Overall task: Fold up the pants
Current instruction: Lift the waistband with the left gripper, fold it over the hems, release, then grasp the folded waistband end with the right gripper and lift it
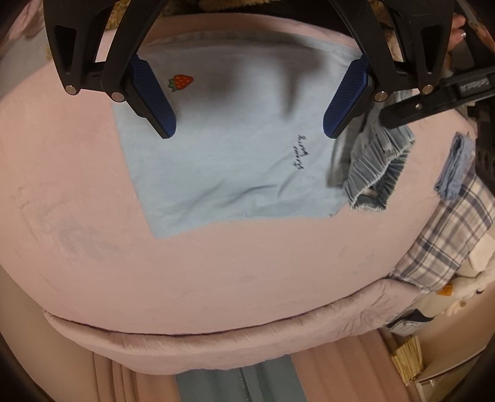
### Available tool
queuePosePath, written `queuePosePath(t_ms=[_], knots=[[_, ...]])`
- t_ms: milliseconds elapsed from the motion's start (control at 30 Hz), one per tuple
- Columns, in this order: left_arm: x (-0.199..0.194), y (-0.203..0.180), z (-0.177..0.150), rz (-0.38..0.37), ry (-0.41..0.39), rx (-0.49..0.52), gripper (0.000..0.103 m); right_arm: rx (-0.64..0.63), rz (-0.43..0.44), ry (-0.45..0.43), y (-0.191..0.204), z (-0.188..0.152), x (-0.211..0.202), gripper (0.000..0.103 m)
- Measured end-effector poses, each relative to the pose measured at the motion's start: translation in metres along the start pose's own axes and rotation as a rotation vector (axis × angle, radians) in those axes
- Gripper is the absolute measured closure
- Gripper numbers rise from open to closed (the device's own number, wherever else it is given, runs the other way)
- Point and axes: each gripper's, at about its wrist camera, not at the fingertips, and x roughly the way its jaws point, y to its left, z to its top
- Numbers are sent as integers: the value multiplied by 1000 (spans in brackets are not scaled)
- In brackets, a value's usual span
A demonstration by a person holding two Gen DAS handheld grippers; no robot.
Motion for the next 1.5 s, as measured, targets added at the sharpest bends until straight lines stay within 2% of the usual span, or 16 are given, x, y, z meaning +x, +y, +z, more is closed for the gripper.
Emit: queuePosePath(t_ms=[167, 233, 400, 567, 767, 800, 833, 900, 933, 967, 1067, 1167, 1400, 1500], knots=[[-33, 30, -4, 46, -77, -81, 20, -18, 83, 7, 14, 4, 2, 7], [-43, 47, -4, 77, -110, -136, 20, -37, 110, 7, 23, 5, 3, 2], [-58, 88, -11, 116, -137, -258, 20, -86, 151, 52, 50, 3, 21, 1], [-61, 99, -12, 138, -151, -299, 20, -125, 184, 122, 72, -2, 43, 1], [-66, 109, -15, 128, -141, -312, 20, -87, 222, 198, 84, -5, 68, 2], [-66, 109, -15, 128, -141, -310, 20, -92, 213, 194, 85, -6, 68, 3], [-66, 109, -14, 128, -139, -308, 20, -110, 206, 184, 89, -6, 68, 9], [-65, 112, -15, 125, -134, -305, 20, -145, 204, 180, 93, -6, 67, 25], [-64, 112, -15, 125, -131, -306, 20, -170, 201, 189, 97, -7, 69, 41], [-62, 112, -13, 125, -129, -306, 20, -186, 178, 191, 97, -7, 69, 49], [-59, 110, -11, 120, -125, -303, 20, -267, 125, 135, 103, -9, 54, 58], [-58, 109, -7, 124, -125, -298, 20, -305, 119, 80, 102, -6, 32, 61], [-54, 99, 0, 114, -129, -266, 20, -276, 181, 2, 76, 5, -19, 62], [-50, 92, 2, 104, -122, -248, 20, -295, 176, -39, 75, 6, -34, 62]])
